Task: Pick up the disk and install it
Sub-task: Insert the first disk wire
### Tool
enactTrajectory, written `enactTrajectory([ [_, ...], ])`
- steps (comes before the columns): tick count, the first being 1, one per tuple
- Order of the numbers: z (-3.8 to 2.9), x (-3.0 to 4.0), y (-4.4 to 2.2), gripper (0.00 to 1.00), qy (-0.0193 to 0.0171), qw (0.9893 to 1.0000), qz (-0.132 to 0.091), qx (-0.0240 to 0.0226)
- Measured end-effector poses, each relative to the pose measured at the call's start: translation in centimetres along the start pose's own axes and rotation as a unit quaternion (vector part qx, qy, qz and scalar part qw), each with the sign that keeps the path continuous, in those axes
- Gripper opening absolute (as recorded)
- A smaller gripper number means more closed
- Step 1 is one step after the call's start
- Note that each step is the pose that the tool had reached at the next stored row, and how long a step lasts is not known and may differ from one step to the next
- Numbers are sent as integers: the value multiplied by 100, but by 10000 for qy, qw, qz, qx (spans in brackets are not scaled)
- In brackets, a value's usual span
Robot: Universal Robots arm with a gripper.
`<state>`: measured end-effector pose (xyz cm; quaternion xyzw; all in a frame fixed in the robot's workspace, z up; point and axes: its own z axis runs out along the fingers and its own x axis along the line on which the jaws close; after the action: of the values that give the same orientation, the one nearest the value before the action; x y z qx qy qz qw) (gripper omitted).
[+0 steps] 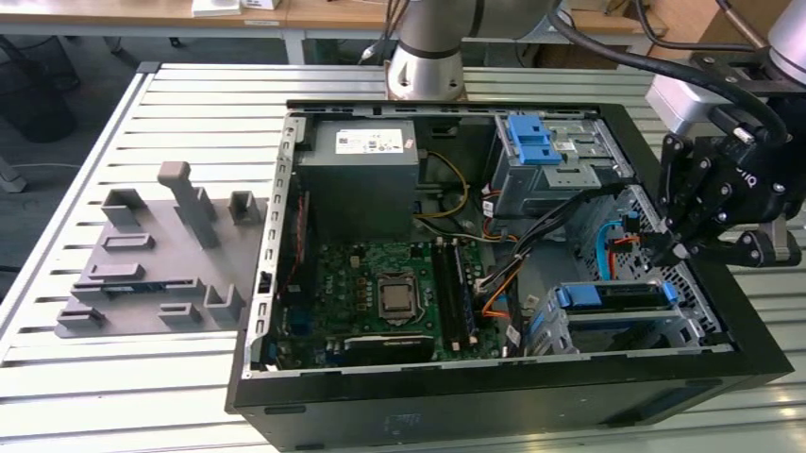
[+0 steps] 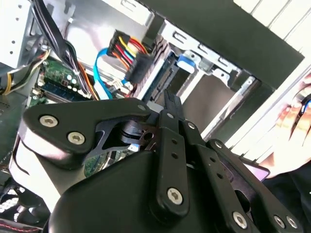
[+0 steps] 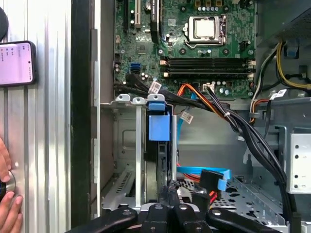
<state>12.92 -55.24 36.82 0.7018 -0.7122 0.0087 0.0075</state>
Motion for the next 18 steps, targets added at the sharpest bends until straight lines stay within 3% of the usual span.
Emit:
enactTrajectory([
  [18, -45, -266, -39, 11, 37, 10000, 1, 0],
])
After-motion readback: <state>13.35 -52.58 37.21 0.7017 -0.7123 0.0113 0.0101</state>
